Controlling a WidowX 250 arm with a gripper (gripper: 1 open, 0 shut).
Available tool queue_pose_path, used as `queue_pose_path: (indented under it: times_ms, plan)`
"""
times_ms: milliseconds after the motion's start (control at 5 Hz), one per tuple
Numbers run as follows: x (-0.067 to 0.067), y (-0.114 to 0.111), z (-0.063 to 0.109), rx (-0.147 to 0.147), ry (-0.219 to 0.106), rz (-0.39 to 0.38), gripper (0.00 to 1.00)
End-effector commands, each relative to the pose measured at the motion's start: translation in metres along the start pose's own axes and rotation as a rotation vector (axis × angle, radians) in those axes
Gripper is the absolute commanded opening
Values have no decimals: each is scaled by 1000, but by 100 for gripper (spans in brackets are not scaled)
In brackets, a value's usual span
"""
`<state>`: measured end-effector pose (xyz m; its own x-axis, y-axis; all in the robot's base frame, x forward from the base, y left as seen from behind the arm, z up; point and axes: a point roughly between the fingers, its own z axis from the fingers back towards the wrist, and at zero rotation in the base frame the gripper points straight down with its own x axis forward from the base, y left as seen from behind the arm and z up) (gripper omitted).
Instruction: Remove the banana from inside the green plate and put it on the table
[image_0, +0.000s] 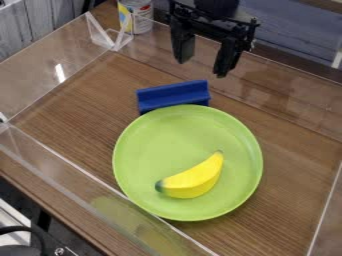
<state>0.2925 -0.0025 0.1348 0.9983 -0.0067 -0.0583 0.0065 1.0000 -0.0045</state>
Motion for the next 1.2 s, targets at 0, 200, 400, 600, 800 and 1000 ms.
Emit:
queue_pose_path:
  times_ms: [0, 200, 400, 600, 800, 1000]
  plan:
    - [0, 0, -1, -4, -1, -6, 100]
    - [2, 4, -1, -9, -6, -16, 100]
    - [10, 10, 7, -22, -30, -25, 100]
    - [7, 10, 13, -33, -33, -33, 100]
    - [8, 5, 18, -43, -46, -46, 100]
    - [5, 1, 21, -50, -56, -61, 100]
